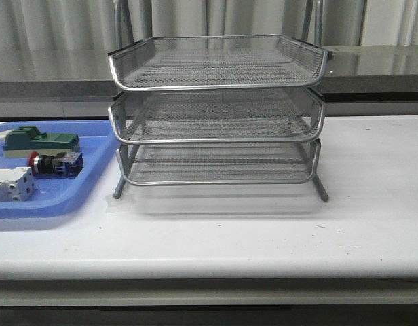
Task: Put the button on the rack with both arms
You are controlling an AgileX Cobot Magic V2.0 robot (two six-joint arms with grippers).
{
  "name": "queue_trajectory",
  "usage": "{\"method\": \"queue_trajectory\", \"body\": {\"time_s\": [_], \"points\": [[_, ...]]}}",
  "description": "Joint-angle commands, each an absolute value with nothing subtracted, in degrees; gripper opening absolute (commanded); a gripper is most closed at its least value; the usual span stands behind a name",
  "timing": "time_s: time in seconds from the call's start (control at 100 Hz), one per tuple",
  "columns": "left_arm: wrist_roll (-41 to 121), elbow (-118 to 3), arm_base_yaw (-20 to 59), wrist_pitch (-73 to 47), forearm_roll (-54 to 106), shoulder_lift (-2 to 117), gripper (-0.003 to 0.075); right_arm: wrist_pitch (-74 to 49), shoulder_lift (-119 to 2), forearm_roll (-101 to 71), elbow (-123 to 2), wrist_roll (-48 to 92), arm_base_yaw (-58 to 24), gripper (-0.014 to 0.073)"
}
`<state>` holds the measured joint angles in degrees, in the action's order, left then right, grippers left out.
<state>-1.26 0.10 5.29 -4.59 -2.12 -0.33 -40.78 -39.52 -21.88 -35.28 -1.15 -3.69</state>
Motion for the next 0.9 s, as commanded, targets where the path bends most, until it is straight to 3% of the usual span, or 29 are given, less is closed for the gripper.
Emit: {"method": "queue_trajectory", "body": {"time_s": [0.0, 0.13, 0.3, 0.37, 0.58, 0.89], "points": [[-1.95, 2.79, 5.14, 0.73, -1.62, -2.15, -0.0020, -36.54, -41.90, -27.40, -37.45, -1.03, -3.29, -0.0055], [-1.95, 2.79, 5.14, 0.73, -1.62, -2.15, -0.0020, -35.13, -44.61, -32.67, -37.45, -0.43, -3.29, 0.0031], [-1.95, 2.79, 5.14, 0.73, -1.62, -2.15, -0.0020, -31.26, -48.37, -39.93, -37.45, 0.75, -3.29, 0.0307], [-1.95, 2.79, 5.14, 0.73, -1.62, -2.15, -0.0020, -29.18, -50.04, -42.49, -37.45, 1.33, -3.29, 0.0377], [-1.95, 2.79, 5.14, 0.73, -1.62, -2.15, -0.0020, -23.44, -57.27, -52.58, -37.45, 9.42, -3.29, 0.0379], [-1.95, 2.79, 5.14, 0.73, -1.62, -2.15, -0.0020, -22.78, -72.26, -75.76, -37.70, 33.55, -3.29, 0.0379]]}}
